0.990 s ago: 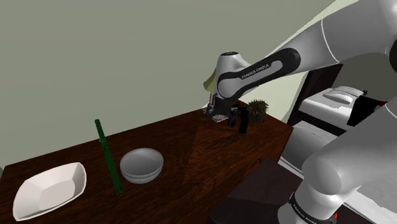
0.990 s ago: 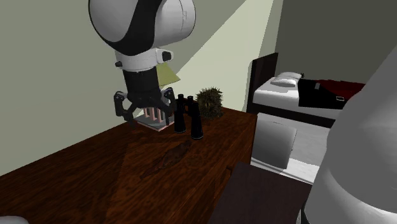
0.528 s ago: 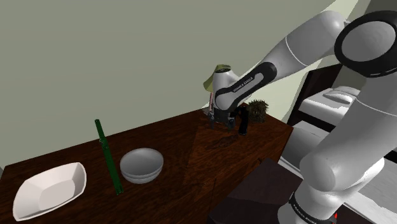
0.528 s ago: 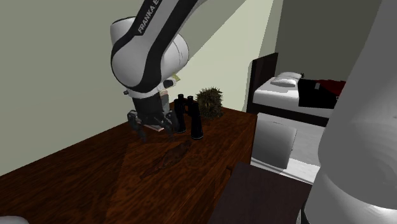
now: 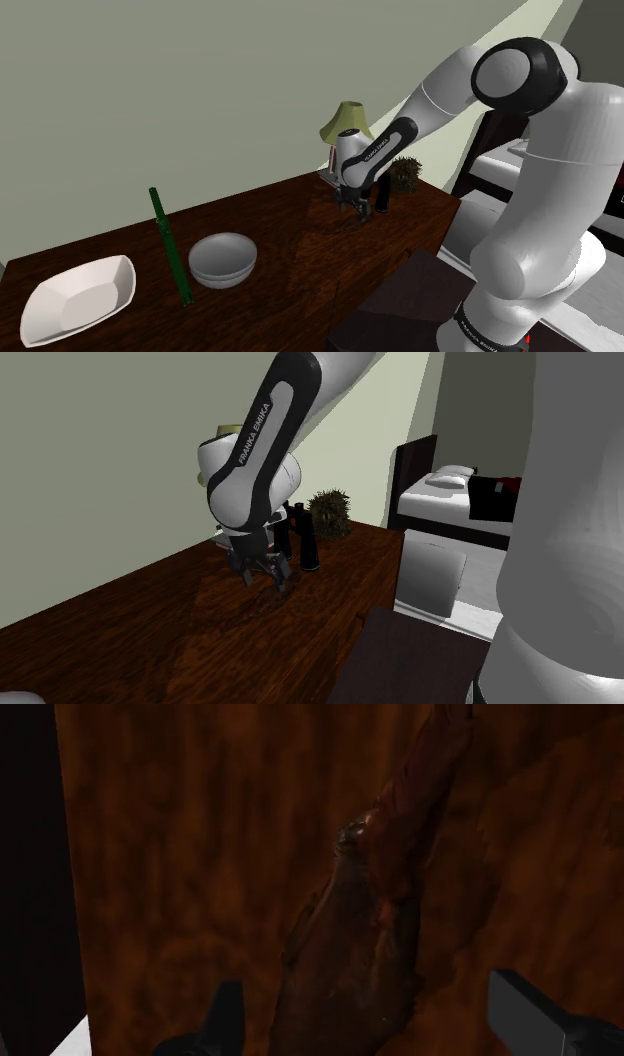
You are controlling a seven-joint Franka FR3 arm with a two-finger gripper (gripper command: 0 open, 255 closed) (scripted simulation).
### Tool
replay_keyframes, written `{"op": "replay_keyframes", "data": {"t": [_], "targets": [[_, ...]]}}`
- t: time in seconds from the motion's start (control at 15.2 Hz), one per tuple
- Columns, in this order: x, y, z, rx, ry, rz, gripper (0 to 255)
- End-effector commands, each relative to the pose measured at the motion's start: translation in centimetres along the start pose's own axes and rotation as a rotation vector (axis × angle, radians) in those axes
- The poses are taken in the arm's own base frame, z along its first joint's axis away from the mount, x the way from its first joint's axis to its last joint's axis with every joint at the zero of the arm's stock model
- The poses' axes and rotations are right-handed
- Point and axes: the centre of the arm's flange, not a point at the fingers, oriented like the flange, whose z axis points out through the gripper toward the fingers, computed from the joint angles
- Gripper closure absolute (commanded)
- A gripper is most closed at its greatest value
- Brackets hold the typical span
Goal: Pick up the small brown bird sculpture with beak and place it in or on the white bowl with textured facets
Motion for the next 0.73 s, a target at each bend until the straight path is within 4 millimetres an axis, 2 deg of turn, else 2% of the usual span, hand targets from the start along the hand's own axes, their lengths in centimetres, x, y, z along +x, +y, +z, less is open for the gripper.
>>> {"op": "replay_keyframes", "data": {"t": [0.0, 0.33, 0.66], "targets": [[0.1, 0.0, 1.0, -0.003, 0.0, 0.014, 0], [0.1, 0.0, 4.0, -0.003, 0.0, 0.014, 0], [0.1, 0.0, 4.0, -0.003, 0.0, 0.014, 0]]}}
